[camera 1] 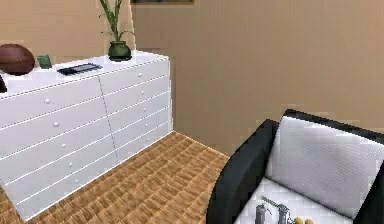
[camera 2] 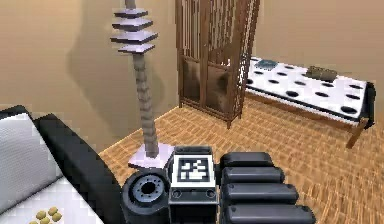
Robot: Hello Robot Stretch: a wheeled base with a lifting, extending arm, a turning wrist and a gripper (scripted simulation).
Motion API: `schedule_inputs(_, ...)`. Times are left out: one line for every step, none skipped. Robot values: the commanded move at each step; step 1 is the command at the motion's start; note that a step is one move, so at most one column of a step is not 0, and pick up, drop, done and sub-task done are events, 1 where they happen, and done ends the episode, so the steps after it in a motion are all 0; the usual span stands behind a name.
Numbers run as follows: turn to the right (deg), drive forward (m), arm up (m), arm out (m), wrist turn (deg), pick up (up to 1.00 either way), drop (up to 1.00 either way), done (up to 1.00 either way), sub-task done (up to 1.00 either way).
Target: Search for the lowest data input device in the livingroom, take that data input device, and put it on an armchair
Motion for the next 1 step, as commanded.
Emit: schedule_inputs(0.0,0.15,0.0,0.0,0.0,0.0,0.0,0.0,0.0)
